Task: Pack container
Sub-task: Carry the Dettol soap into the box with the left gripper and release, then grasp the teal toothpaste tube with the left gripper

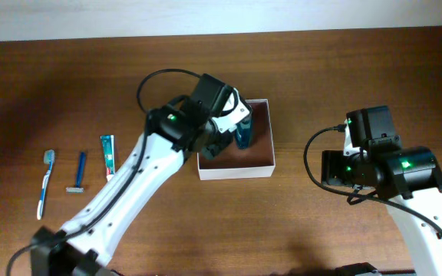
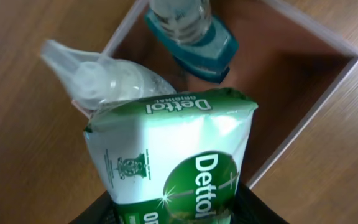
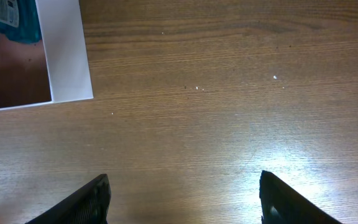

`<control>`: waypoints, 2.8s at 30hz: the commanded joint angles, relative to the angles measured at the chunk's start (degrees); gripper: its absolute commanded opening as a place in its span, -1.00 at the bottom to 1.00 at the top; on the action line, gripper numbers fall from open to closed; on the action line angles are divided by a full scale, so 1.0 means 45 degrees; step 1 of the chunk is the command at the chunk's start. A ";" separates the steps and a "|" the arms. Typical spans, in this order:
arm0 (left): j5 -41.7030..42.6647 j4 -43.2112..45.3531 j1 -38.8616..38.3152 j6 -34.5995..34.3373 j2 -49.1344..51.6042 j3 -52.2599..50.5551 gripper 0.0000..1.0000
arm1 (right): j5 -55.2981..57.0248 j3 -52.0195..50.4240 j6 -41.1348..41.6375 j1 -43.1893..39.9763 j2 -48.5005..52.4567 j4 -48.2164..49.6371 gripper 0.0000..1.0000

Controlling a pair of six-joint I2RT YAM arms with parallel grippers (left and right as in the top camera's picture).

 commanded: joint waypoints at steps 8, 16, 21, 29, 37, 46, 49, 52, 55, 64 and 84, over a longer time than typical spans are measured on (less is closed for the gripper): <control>-0.0165 0.0058 -0.0282 0.1443 0.1282 0.0024 -1.00 | 0.0253 0.0039 -0.0136 0.0010 -0.0107 0.0000 0.38; -0.0495 0.0296 -0.0384 0.1627 0.2016 0.0024 -1.00 | 0.0253 0.0039 -0.0136 0.0010 -0.0107 0.0000 0.38; -0.0495 0.0296 -0.0393 0.1622 0.2545 0.0024 -0.98 | 0.0253 0.0039 -0.0136 0.0010 -0.0107 0.0000 0.38; -0.0534 0.0296 -0.0554 0.1627 0.2594 0.0034 -0.31 | 0.0253 0.0039 -0.0136 0.0010 -0.0107 0.0000 0.39; -0.0593 0.0272 -0.0559 0.1598 0.1719 0.0034 0.89 | 0.0253 0.0039 -0.0136 0.0010 -0.0107 0.0000 0.39; -0.3065 -0.0199 -0.0068 -0.2735 -0.2288 0.0044 0.99 | 0.0301 0.0039 -0.0136 0.0010 -0.0107 -0.0005 0.39; -0.3036 -0.0962 0.1535 -0.4061 -0.3551 0.0044 0.99 | 0.0301 0.0039 -0.0136 0.0010 -0.0107 0.0000 0.39; -0.2652 -0.1506 0.3638 -0.4503 -0.3808 0.0039 0.99 | 0.0306 0.0039 -0.0141 0.0010 -0.0107 0.0000 0.39; -0.1792 -0.1671 0.5892 -0.4575 -0.3419 0.0024 0.99 | 0.0296 0.0039 -0.0291 0.0010 -0.0107 0.0000 0.39; -0.1229 -0.1564 0.8612 -0.4833 -0.0058 0.0024 0.99 | 0.0296 0.0039 -0.0437 0.0010 -0.0107 -0.0102 0.40; 0.0889 -0.0889 0.9646 -0.4823 0.6203 -0.0053 0.99 | 0.0301 0.0039 -0.0573 0.0010 -0.0102 -0.0102 0.40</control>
